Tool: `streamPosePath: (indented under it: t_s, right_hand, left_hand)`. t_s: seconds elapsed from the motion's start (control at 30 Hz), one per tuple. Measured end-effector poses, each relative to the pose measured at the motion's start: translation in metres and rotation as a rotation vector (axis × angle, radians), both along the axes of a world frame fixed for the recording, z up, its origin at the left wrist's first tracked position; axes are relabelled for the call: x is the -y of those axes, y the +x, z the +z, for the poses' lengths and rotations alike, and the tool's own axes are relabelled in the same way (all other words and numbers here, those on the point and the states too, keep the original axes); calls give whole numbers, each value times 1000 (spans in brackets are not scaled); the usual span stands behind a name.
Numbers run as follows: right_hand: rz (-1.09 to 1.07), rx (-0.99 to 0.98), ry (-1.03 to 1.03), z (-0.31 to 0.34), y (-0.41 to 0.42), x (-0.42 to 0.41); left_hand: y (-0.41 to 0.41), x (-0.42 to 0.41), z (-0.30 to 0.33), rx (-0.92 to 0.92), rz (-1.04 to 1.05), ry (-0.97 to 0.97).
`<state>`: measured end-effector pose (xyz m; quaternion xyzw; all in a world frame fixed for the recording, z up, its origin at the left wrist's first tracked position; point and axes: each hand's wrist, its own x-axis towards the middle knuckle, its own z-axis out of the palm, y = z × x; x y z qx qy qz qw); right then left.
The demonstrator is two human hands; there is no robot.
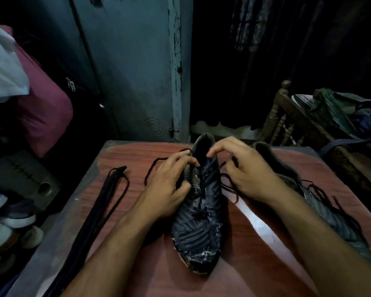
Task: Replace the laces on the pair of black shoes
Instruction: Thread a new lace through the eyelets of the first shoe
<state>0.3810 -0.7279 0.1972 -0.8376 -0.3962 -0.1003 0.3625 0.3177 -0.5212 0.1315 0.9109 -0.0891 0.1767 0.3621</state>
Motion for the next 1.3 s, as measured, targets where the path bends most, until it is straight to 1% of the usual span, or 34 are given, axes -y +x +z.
streamPosePath:
  t_s: [0.07,0.1,0.13,0.17,0.23,0.33,0.47,0.57,0.7,0.77,0.87,0.97,1.07,1.17,1.23,1.3]
  right_hand:
    - [73,-13,-273,1,7,-12]
    - [77,-2,-424,2,10,-16]
    - [79,15,-530,3,14,-18]
    - [86,7,-552,4,17,-18]
    - [78,-68,-451,8,20,-12]
    - [10,-146,-322,3,15,1]
    - [-9,-179,-218,-5,3,7]
    - [7,-93,-250,1,-2,13]
    - [7,141,-342,30,4,25]
    - [0,172,-421,44,10,29]
    - [-18,126,-546,54,11,32]
    - [-20,40,-514,59,5,34]
    - [-37,-51,-536,66,-5,35]
    - [-17,-140,-415,74,-24,35]
    - [11,-223,-304,78,-38,33]
    - [45,-334,-183,79,-52,30]
  left_hand:
    - [-1,1,0,16,-2,6]
    - [0,1,0,26,-1,8]
    - [0,1,0,37,4,10]
    - [1,0,-1,47,16,11]
    - [3,-4,-1,59,46,-2]
    - [4,-5,-3,66,58,-6]
    - [5,-4,-5,63,52,-7]
    - [5,-4,-6,63,55,-14]
    - [4,-2,-5,79,56,0]
    - [3,-1,-5,76,59,22]
    - [2,-1,-3,27,81,46]
    - [1,0,-1,19,82,78]
    - [1,0,-3,6,60,80]
    - [-1,1,1,24,69,71]
    - [-5,6,11,144,66,42]
    - [-14,15,23,242,-5,-27]
